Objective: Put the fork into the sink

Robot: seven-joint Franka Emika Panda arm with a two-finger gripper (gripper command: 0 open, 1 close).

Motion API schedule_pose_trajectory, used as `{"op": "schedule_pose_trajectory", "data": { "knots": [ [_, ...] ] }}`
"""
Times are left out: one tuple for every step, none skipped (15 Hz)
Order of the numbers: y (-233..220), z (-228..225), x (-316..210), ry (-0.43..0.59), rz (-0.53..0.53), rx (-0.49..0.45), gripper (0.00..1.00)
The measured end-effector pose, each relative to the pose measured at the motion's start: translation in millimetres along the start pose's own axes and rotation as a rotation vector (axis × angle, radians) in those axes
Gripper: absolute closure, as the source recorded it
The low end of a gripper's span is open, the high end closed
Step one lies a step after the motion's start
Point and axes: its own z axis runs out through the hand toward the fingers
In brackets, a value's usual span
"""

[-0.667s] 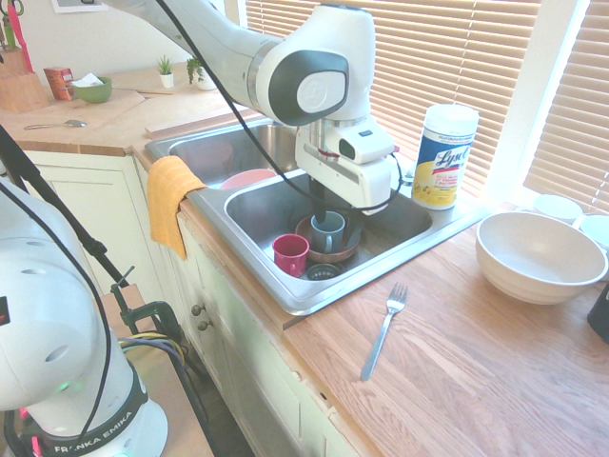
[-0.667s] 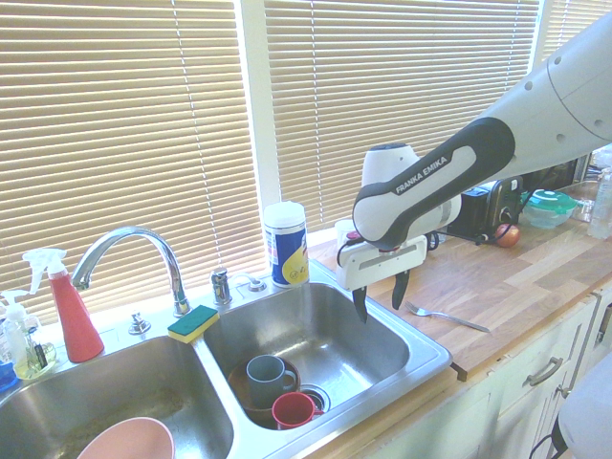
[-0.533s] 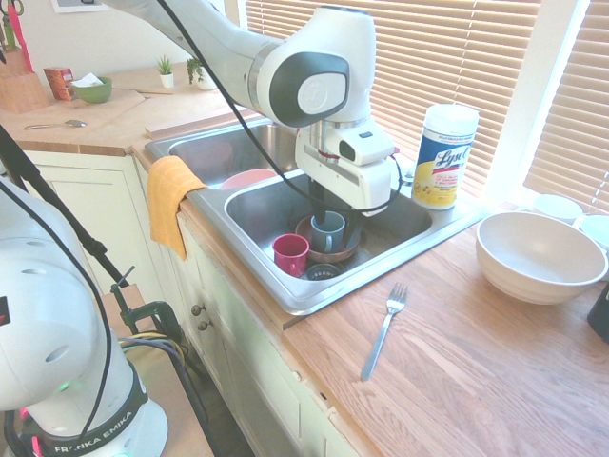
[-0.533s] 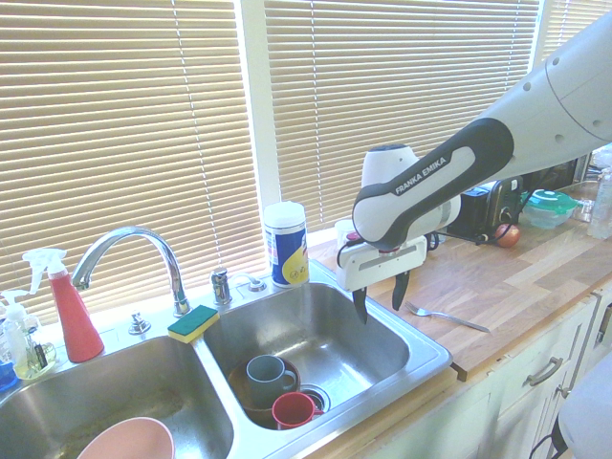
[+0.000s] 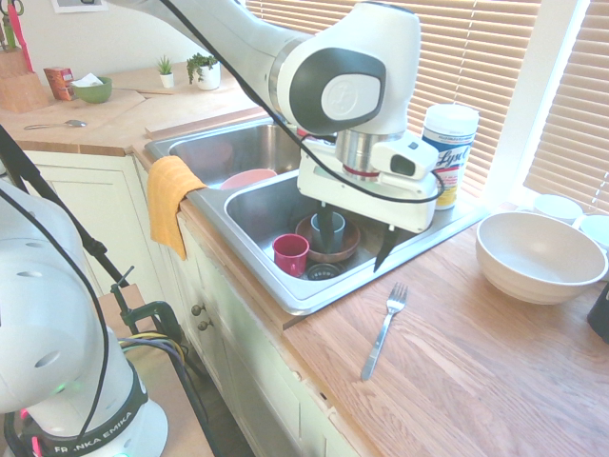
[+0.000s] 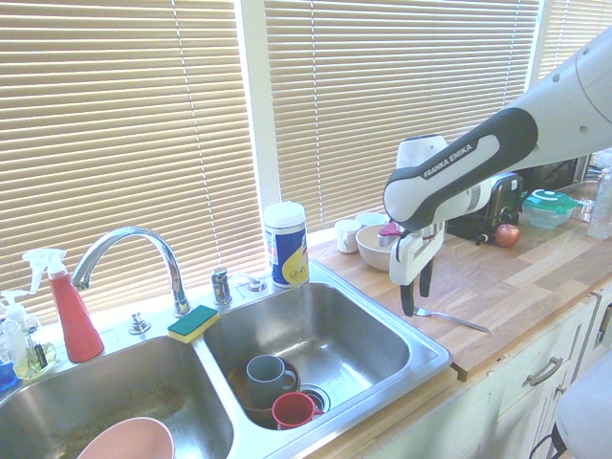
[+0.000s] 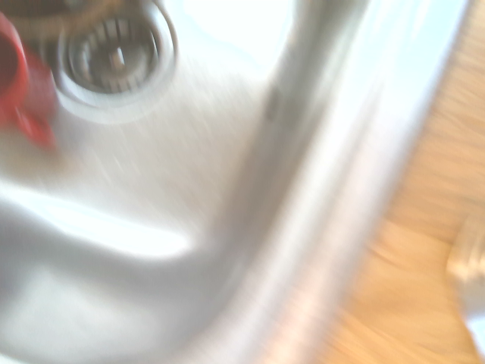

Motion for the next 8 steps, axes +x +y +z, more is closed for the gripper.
{"op": "schedule_pose_trajectory", "data": {
  "knots": [
    [15.1,1.9,1.3,0.002,-0.036,-0.001,0.0],
    [28.5,3.1,3.2,0.014,-0.059,-0.01,0.0],
    [40.5,5.0,4.7,0.027,-0.068,-0.019,0.0],
    [49.3,9.0,4.9,0.033,-0.071,-0.02,0.0],
    [55.5,14.8,5.2,0.034,-0.07,-0.017,0.0],
    [59.1,21.4,5.7,0.033,-0.07,-0.015,0.0],
    [62.1,27.9,7.4,0.03,-0.066,-0.014,0.0],
    [65.1,34.5,8.9,0.024,-0.061,-0.013,0.0]
  ]
}}
